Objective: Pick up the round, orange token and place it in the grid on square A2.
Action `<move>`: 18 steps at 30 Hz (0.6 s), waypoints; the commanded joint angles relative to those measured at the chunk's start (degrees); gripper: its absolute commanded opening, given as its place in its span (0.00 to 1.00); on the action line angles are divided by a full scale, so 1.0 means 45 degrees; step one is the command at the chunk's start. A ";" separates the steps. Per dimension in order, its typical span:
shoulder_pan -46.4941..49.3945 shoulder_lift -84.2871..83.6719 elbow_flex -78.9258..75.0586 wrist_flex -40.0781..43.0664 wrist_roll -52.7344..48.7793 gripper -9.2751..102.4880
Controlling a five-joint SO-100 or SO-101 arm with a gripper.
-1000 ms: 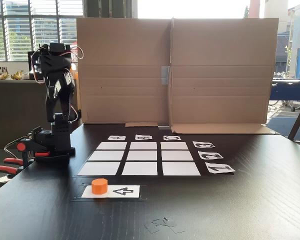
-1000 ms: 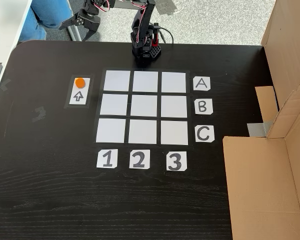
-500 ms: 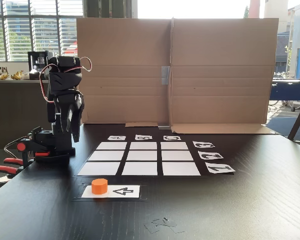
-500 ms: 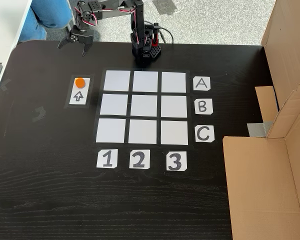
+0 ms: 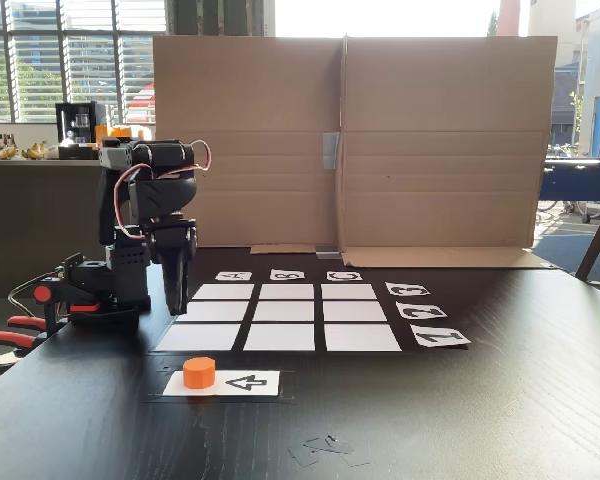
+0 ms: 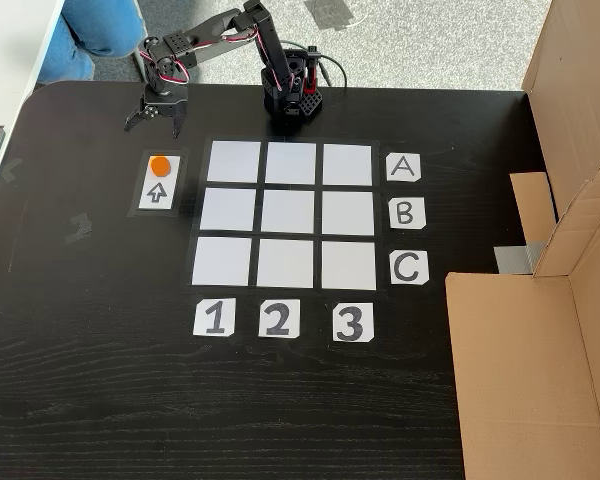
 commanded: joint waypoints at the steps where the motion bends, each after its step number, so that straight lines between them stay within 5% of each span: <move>1: -0.0137 -0.0352 -0.0742 0.0020 0.0137 0.48; 18: -0.0820 -0.3594 -0.2539 0.0078 0.0586 0.48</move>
